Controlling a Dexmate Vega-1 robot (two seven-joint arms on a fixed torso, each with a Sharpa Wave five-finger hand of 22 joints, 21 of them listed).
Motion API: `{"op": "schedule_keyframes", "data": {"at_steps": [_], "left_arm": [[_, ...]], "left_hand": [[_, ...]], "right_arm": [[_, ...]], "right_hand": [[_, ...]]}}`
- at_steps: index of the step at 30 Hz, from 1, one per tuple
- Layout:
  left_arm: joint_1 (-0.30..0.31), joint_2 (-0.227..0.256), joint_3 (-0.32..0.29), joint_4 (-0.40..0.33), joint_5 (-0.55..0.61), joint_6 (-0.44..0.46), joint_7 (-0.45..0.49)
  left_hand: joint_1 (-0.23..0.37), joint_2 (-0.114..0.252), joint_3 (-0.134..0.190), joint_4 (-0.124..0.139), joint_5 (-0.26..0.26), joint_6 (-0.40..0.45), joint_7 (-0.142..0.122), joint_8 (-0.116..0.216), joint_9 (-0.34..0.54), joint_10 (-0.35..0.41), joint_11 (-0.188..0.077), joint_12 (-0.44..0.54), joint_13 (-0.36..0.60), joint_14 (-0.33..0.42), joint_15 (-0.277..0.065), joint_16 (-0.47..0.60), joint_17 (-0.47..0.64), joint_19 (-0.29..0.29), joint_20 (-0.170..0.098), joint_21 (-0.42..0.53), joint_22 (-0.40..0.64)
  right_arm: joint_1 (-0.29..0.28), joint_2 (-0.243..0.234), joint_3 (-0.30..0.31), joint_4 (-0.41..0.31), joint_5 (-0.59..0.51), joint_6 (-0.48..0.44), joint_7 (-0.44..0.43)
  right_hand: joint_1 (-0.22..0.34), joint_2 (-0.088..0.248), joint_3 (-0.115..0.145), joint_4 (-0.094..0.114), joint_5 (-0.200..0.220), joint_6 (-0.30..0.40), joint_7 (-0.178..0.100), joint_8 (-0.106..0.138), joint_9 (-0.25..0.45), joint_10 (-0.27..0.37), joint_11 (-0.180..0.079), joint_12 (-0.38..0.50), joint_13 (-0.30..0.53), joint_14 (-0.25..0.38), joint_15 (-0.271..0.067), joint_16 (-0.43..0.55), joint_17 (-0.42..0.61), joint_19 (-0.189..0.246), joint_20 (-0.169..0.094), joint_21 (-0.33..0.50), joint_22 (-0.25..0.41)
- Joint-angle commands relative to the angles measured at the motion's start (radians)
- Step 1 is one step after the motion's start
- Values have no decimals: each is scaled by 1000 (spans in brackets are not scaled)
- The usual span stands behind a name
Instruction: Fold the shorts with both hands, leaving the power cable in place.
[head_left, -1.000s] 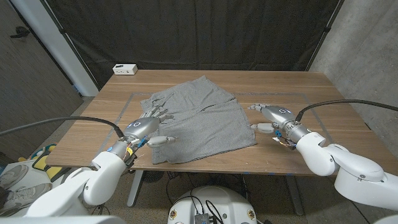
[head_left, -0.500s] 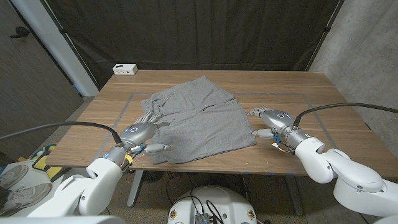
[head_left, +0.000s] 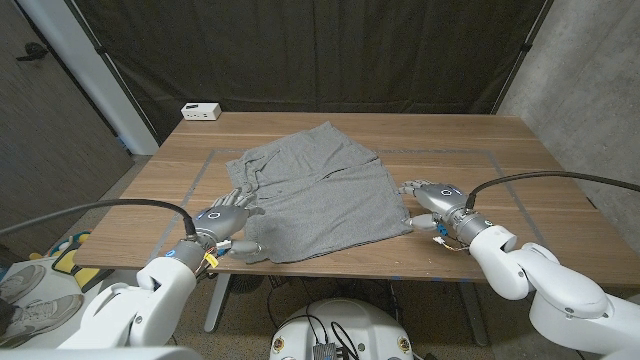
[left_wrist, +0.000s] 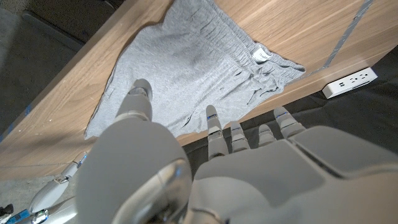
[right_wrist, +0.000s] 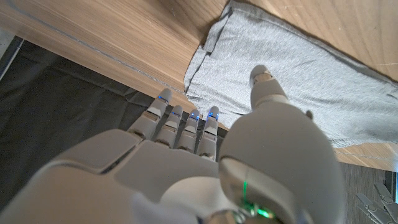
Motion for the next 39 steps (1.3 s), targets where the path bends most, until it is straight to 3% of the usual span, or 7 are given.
{"op": "schedule_keyframes", "data": {"at_steps": [1, 8, 15, 20, 25, 33, 39], "left_arm": [[-23, -31, 39, 5, 134, 17, -138], [-33, -58, 72, 14, 231, 17, -197], [-46, -95, 118, 48, 359, 7, -223], [-43, -122, 125, 81, 389, -11, -184], [-55, -145, 141, 114, 450, -14, -189], [-64, -170, 146, 157, 472, -22, -152], [-68, -186, 163, 199, 485, -14, -63]], "left_hand": [[26, -5, -8, 0, 15, 21, 0, 0, 3, -7, 3, -1, 2, -5, 9, 0, 3, 12, 4, -2, 1], [50, -6, -14, 3, 24, 55, -7, 7, 5, -5, -2, 0, 2, -2, 6, 1, 3, 23, 4, -2, 0], [74, -1, -20, 8, 31, 90, -23, 12, 6, 14, -26, 7, 2, 7, -11, 4, 2, 40, -8, 1, 0], [94, 7, -26, 13, 33, 126, -38, 16, 6, 40, -43, 14, 1, 24, -27, 8, 2, 57, -17, 3, 0], [117, 19, -28, 15, 34, 164, -56, 22, 5, 67, -65, 21, 1, 48, -48, 12, 1, 80, -31, 7, 0], [142, 34, -31, 17, 32, 203, -67, 25, 5, 95, -80, 25, 0, 67, -66, 13, 0, 98, -40, 9, 0], [162, 45, -35, 18, 28, 241, -75, 29, 4, 122, -94, 29, -1, 91, -78, 16, 0, 120, -46, 13, 0]], "right_arm": [[12, 27, -27, 18, -24, -7, 41], [16, 37, -52, 28, -59, -13, 57], [-7, 56, -51, 48, -64, -4, 11], [-13, 68, -63, 68, -89, 5, -18], [4, 84, -86, 80, -114, -6, 21], [18, 109, -105, 107, -127, 8, 42], [25, 132, -122, 136, -153, 20, 24]], "right_hand": [[13, -8, -10, 3, 8, 5, -7, -2, 6, 0, -7, -3, 5, -7, -87, -2, 3, 1, -9, -1, 3], [20, -18, -19, 7, 11, 8, -14, -4, 7, -2, -11, -4, 6, -10, -90, -2, 3, -5, -13, -2, 4], [32, -11, -22, 13, 16, 22, -17, -2, 7, 5, -12, -1, 6, -6, -93, 2, 5, -1, -15, 0, 4], [36, -3, -25, 19, 20, 37, -18, 0, 8, 15, -13, 3, 6, 3, -96, 7, 7, 2, -15, 1, 5], [47, 11, -26, 24, 24, 59, -27, 4, 8, 27, -21, 6, 6, 11, -101, 12, 9, 7, -16, 4, 5], [95, 37, -17, 16, 33, 79, -44, 4, 8, 40, -28, 8, 6, 16, -108, 14, 10, 13, -19, 6, 5], [113, 50, -17, 19, 35, 106, -47, 8, 8, 57, -32, 12, 6, 29, -111, 20, 10, 19, -17, 9, 5]]}}
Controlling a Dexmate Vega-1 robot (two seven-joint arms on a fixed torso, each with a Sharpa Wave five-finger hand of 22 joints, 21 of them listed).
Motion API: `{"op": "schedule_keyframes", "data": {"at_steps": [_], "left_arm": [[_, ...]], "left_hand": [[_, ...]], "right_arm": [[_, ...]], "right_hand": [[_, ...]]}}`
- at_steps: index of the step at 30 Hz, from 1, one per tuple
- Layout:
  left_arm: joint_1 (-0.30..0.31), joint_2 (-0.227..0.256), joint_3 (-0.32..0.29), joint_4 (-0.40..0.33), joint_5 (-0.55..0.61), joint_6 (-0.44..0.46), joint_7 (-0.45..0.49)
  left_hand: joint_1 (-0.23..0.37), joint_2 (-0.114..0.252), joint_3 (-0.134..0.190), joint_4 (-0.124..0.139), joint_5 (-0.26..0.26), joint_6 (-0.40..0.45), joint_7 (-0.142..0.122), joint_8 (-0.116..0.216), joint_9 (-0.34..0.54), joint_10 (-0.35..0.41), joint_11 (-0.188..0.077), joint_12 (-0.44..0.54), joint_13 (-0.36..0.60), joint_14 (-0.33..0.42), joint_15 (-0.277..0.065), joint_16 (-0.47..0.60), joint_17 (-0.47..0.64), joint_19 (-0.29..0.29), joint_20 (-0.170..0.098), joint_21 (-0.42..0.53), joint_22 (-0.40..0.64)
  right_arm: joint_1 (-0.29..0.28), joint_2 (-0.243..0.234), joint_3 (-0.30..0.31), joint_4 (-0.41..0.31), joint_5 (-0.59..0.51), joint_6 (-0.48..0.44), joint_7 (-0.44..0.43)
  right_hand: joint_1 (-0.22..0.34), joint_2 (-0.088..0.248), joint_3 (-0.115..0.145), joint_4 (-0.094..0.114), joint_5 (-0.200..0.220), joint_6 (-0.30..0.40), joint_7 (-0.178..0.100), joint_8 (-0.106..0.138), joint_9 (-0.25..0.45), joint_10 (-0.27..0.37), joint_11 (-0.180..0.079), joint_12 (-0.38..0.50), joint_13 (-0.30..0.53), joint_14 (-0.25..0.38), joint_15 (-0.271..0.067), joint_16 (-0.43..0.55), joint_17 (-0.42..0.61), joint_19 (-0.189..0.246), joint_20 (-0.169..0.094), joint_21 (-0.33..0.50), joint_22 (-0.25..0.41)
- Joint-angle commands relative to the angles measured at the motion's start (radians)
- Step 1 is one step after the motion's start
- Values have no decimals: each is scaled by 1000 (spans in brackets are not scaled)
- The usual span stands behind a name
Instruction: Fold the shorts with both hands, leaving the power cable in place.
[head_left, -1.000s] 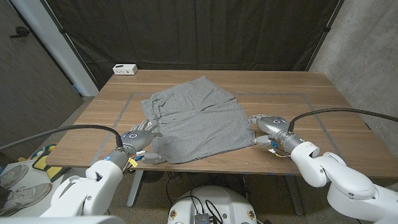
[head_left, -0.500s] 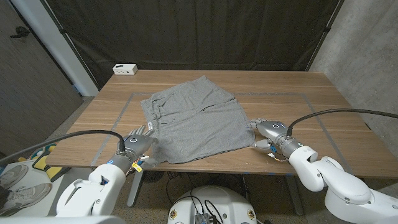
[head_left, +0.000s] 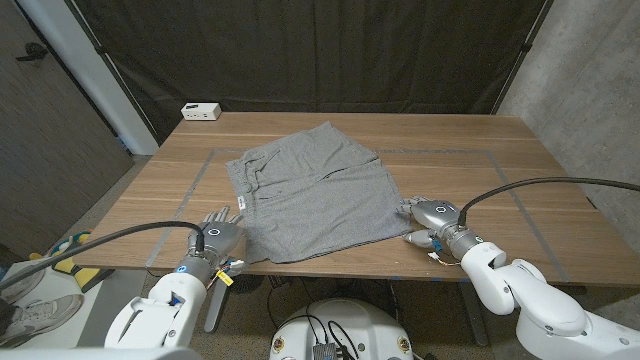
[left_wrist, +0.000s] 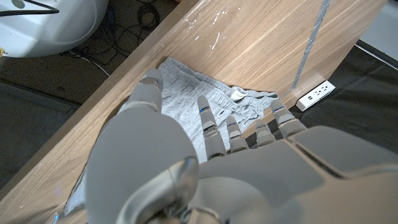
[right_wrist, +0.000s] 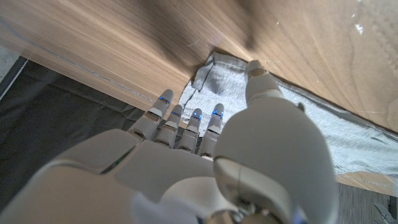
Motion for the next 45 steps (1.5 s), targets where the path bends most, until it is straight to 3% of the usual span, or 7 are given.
{"op": "schedule_keyframes", "data": {"at_steps": [1, 15, 24, 33, 36, 43, 45], "left_arm": [[-13, -41, 29, 82, 44, 2, 114], [-65, -32, 96, 161, 24, 24, 190], [-98, -25, 141, 204, 42, 75, 225], [-124, -30, 187, 279, 7, 127, 423], [-129, -25, 199, 288, -14, 142, 468], [-125, 13, 199, 252, -86, 157, 481], [-110, 32, 182, 230, -139, 145, 491]], "left_hand": [[22, 8, -4, 3, -2, 25, -4, 6, 2, 31, -9, 8, 2, 20, -6, 8, 2, 21, -3, 9, 0], [30, 37, -16, 16, -16, 65, -9, 0, 1, 72, -16, 9, 1, 59, -26, 9, 1, 60, -4, 18, 2], [90, 142, 2, 11, -57, 235, 41, 22, -2, 155, -27, 12, -1, 115, -61, 7, -1, 106, -7, 26, 5], [193, 191, 8, -17, -130, 481, 26, 46, -3, 302, -46, 23, -3, 229, -124, 8, -4, 178, -32, 47, 8], [219, 194, 9, -20, -138, 525, 28, 51, -2, 331, -45, 24, -3, 254, -140, 8, -5, 191, -33, 52, 9], [259, 227, 14, -13, -144, 542, 125, 56, 31, 352, -50, 10, 0, 269, -145, -3, -5, 192, -42, 54, 13], [253, 197, -4, -12, -147, 568, 113, 79, 54, 307, -44, -16, 1, 245, -131, -13, -4, 171, -34, 46, 14]], "right_arm": [[20, 38, -33, 46, -40, 20, 12], [41, 68, -52, 99, -59, 15, 38], [43, 78, -53, 133, -61, 50, -16], [46, 87, -47, 149, -50, 81, -53], [44, 85, -41, 149, -45, 87, -60], [45, 86, -28, 147, -16, 100, -59], [52, 89, -43, 152, -53, 88, -57]], "right_hand": [[16, 6, 8, 4, 6, 22, 0, 9, 3, 21, 0, 12, 1, 20, -110, 9, 6, 13, 0, 8, 5], [43, 31, 4, 8, 6, 56, -16, 10, 3, 39, -12, 12, 1, 36, -119, 16, 9, 21, -4, 11, 5], [93, 59, -10, 10, -2, 201, -24, 40, 2, 108, -23, 26, 1, 76, -136, 31, 12, 38, -10, 16, 7], [145, 110, -59, 23, -40, 575, 70, 113, 7, 251, -67, 39, 1, 132, -163, 52, 15, 63, -17, 25, 9], [152, 116, -61, 23, -44, 597, 82, 116, 7, 265, -68, 40, 1, 139, -167, 56, 16, 70, -20, 27, 9], [167, 129, -65, 23, -50, 628, 100, 115, 9, 288, -88, 39, 1, 142, -172, 58, 19, 69, -32, 27, 9], [169, 129, -66, 23, -50, 631, 101, 115, 9, 291, -89, 39, 1, 143, -172, 59, 19, 71, -33, 28, 9]]}}
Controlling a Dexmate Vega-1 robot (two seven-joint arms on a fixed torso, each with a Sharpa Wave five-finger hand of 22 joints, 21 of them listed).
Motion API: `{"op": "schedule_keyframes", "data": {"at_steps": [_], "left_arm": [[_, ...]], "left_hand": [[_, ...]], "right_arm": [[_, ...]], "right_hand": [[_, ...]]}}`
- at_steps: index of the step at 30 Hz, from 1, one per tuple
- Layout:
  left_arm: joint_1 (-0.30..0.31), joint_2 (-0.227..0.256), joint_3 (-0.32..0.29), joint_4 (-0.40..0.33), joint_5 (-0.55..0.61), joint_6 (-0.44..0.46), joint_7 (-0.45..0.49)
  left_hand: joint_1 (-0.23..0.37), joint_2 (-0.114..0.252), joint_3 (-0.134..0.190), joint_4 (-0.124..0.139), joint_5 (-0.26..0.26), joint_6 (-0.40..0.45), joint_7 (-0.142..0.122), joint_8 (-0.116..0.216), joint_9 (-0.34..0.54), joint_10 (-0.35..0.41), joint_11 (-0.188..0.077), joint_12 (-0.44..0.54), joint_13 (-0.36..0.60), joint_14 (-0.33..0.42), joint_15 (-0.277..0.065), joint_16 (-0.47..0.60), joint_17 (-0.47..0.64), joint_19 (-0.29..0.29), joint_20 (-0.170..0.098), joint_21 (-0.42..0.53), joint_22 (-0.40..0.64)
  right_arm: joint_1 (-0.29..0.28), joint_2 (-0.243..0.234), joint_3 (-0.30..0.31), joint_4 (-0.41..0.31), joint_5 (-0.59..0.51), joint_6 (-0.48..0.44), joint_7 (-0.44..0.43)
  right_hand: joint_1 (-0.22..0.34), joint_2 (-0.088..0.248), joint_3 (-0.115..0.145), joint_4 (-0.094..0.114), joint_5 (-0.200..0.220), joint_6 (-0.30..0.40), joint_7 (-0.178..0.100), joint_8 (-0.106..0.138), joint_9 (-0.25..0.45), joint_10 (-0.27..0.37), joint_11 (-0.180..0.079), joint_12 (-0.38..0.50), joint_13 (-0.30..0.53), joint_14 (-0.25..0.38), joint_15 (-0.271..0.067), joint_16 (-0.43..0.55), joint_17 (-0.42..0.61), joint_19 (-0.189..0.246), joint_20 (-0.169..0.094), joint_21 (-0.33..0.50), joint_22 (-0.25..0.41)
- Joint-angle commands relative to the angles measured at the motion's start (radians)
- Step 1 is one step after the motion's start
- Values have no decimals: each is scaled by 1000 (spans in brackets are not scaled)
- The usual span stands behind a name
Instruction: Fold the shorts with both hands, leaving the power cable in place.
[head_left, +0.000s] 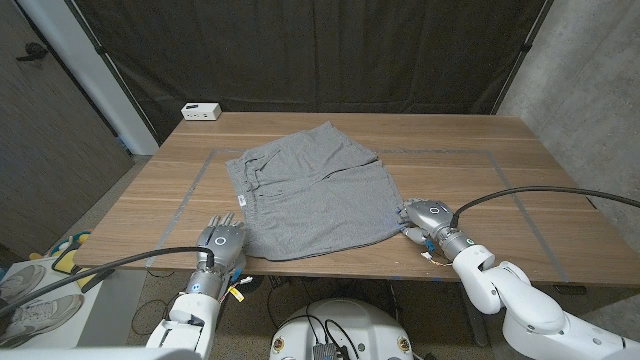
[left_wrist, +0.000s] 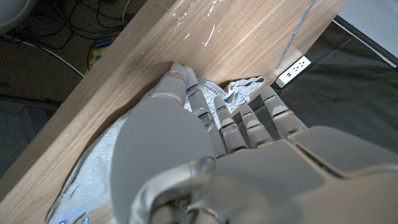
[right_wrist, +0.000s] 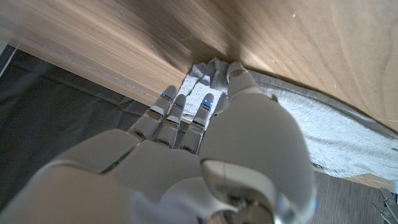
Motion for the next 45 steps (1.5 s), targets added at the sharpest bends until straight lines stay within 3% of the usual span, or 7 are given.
{"op": "schedule_keyframes", "data": {"at_steps": [1, 6, 12, 17, 22, 37, 45], "left_arm": [[11, 66, -3, -41, -129, 19, 62], [33, 133, -39, -109, -190, 0, -27], [49, 163, -59, -140, -243, -28, 5], [47, 171, -63, -137, -267, -39, 44], [0, 162, -19, -93, -222, -10, 35], [-120, 189, 71, -26, -228, 12, -100], [-172, 195, 120, 6, -210, 28, -93]], "left_hand": [[-12, -59, -37, 8, -4, -18, 11, 28, 60, -54, 3, -40, 7, -27, -15, -15, 3, -27, 14, -4, 4], [-160, -193, -172, 54, 59, -556, 6, -102, 97, -318, 54, -67, 21, -199, 108, -18, 11, -124, 76, -45, 9], [-194, -234, -215, 61, 78, -660, -28, -110, 103, -379, 77, -63, 23, -241, 149, -18, 11, -154, 91, -56, 11], [-151, -210, -208, 47, 102, -569, -116, -58, 101, -348, 56, -42, 23, -219, 147, -6, 10, -128, 82, -45, 11], [-110, -146, -188, 42, 112, -360, -92, 7, 71, -253, 32, -16, 17, -169, 106, 2, 7, -90, 74, -30, 11], [-89, -111, -177, 38, 100, -355, -40, -24, 37, -227, 29, -17, 13, -161, 90, -5, 6, -81, 74, -26, 12], [-13, -56, -144, 11, 70, -102, -18, 7, -6, -101, 14, 2, 9, -106, 51, 0, 3, -48, 61, -13, 11]], "right_arm": [[7, 6, 4, 10, 1, 12, -10], [3, 10, 14, 9, 27, 17, -14], [8, 16, 11, 11, 28, 19, -17], [3, 20, 15, 12, 33, 23, -39], [2, 21, 18, 6, 38, 16, -37], [22, 23, 14, 13, 39, 10, -18], [41, 33, 4, 24, 37, 12, -11]], "right_hand": [[10, 8, -3, -1, -4, 38, 20, 5, 4, 12, -6, 2, 2, 9, -171, 6, 5, 8, -9, 7, 4], [14, 8, -6, -2, -6, 39, 19, 2, 4, 14, -2, 0, 2, 11, -172, 7, 6, 10, -9, 8, 5], [18, 10, -8, -2, -7, 43, 21, -1, 4, 21, 4, 0, 2, 12, -172, 8, 7, 12, -7, 9, 5], [22, 11, -10, -1, -9, 46, 25, -4, 5, 28, 7, -1, 2, 14, -172, 9, 8, 13, -6, 9, 5], [24, 13, -14, 1, -11, 47, 27, -9, 5, 22, 5, -6, 3, 14, -171, 10, 9, 13, -7, 9, 5], [29, 14, -21, 3, -16, 52, 26, -17, 6, 22, 7, -12, 3, 14, -171, 11, 10, 13, -8, 9, 5], [32, 14, -23, 4, -17, 55, 28, -21, 6, 22, 8, -15, 4, 16, -171, 12, 11, 15, -6, 10, 5]]}}
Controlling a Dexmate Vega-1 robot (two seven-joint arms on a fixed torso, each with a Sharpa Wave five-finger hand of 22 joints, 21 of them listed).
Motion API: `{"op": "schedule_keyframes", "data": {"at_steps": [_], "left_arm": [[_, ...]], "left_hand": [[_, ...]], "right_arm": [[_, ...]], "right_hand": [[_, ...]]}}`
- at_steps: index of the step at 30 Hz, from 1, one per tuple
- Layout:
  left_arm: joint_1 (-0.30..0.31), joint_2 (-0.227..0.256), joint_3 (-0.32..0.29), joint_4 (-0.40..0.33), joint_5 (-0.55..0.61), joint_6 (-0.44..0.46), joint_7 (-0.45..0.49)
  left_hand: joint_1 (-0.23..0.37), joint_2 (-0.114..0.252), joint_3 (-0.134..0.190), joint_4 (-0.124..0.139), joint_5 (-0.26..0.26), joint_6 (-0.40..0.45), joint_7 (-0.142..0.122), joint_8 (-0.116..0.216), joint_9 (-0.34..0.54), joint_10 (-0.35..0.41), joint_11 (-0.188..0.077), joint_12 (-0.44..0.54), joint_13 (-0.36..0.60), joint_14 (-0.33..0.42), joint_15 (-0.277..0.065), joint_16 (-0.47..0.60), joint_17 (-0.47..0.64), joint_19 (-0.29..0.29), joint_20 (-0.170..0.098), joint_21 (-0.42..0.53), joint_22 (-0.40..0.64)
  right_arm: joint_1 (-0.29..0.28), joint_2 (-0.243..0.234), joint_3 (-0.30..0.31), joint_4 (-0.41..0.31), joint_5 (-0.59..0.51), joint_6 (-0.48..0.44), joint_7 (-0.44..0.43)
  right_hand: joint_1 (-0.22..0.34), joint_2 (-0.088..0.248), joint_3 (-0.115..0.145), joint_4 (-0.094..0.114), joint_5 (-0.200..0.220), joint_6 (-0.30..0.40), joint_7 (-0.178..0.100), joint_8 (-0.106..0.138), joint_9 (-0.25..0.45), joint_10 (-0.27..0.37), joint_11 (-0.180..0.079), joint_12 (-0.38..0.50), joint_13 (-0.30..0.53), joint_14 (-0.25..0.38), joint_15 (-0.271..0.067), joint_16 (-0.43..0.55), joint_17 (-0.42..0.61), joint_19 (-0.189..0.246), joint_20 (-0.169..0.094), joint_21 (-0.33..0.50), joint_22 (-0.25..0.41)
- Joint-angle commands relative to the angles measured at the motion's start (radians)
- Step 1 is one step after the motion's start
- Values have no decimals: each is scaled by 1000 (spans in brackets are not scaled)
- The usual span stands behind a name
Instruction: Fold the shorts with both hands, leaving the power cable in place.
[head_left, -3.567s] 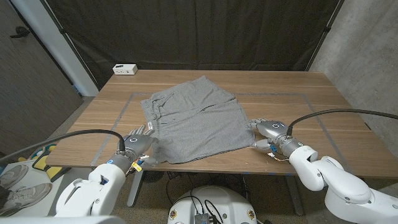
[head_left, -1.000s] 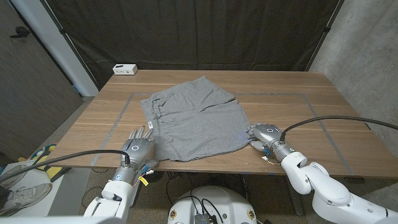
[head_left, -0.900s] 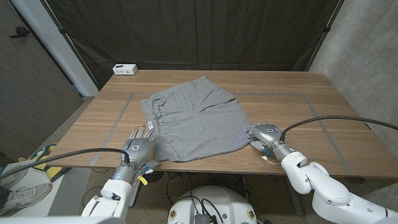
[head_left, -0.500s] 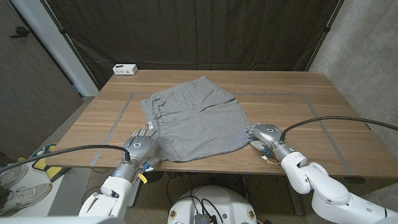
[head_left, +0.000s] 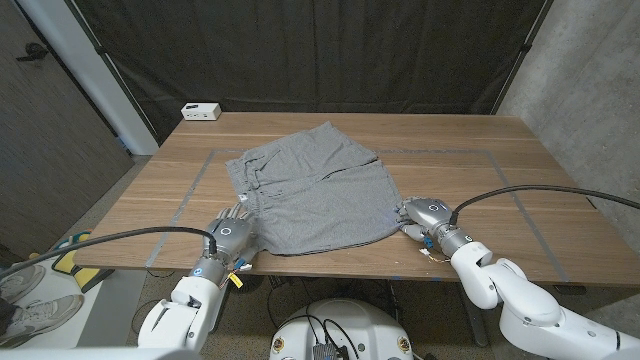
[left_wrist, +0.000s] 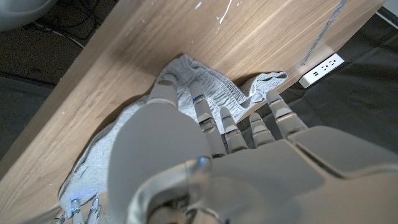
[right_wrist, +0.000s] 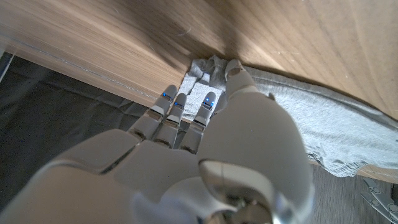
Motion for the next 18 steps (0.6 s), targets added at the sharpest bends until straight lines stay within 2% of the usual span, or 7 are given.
{"op": "schedule_keyframes", "data": {"at_steps": [1, 5, 7, 13, 15, 17, 18], "left_arm": [[-78, 17, 68, 46, -4, 17, -29], [-96, 19, 85, 61, -3, 22, -11], [-105, 19, 94, 69, -2, 25, 1], [-118, 18, 103, 66, -7, 45, 28], [-115, 25, 92, 42, -31, 48, 15], [-115, 35, 87, 20, -35, 54, -5], [-111, 38, 79, 8, -52, 53, -2]], "left_hand": [[52, 40, 28, -17, -17, 121, 46, 18, -8, 62, 1, 14, 0, 38, -22, 6, -2, 19, -5, 12, 1], [87, 74, 49, -22, -37, 187, 79, 24, -9, 98, 0, 15, -1, 55, -34, 5, -3, 31, -10, 18, 2], [105, 91, 60, -24, -48, 224, 81, 30, -8, 113, -1, 15, -1, 63, -39, 4, -4, 40, -15, 23, 2], [115, 132, 77, -5, -71, 213, 94, 38, 32, 90, 6, -6, 2, 73, -39, 0, -3, 50, -27, 33, 6], [107, 153, 91, 17, -75, 175, 98, 47, 64, 48, 17, -25, 5, 57, -28, -3, 3, 49, -34, 38, 11], [86, 165, 154, 80, -77, 77, 102, 83, 151, -10, 44, -39, 14, 15, -9, -1, 22, 26, -48, 45, 22], [78, 163, 172, 97, -78, 45, 102, 97, 180, -27, 52, -41, 16, 4, -3, 1, 26, 22, -50, 48, 26]], "right_arm": [[18, 9, -6, 11, 4, 0, 8], [24, 13, -10, 17, -1, -5, 7], [27, 13, -8, 17, 8, -3, 13], [28, 12, -3, 18, 9, 3, -7], [26, 14, 0, 14, 7, -3, -13], [20, 19, 5, 15, 9, -3, -34], [20, 19, 7, 15, 13, -2, -36]], "right_hand": [[13, 4, -2, 1, -4, 22, 18, -4, 2, 4, 1, -2, 3, 6, -171, 5, 2, 8, -3, 6, 5], [15, 4, -3, 1, -4, 23, 17, -6, 2, 4, 0, -3, 4, 6, -172, 5, 2, 8, -4, 6, 5], [15, 4, -4, 1, -5, 24, 18, -7, 3, 4, 2, -3, 4, 6, -171, 5, 2, 8, -3, 6, 5], [18, 5, -6, 2, -6, 27, 20, -9, 3, 5, 1, -5, 4, 5, -172, 5, 3, 8, -3, 6, 5], [19, 5, -7, 2, -6, 28, 22, -11, 3, 5, 1, -5, 4, 5, -173, 5, 3, 8, -4, 6, 5], [20, 6, -7, 2, -6, 27, 22, -12, 3, 4, -1, -6, 4, 4, -172, 5, 3, 7, -6, 5, 5], [21, 6, -7, 2, -6, 26, 22, -13, 3, 3, -1, -7, 4, 4, -173, 5, 3, 6, -8, 5, 5]]}}
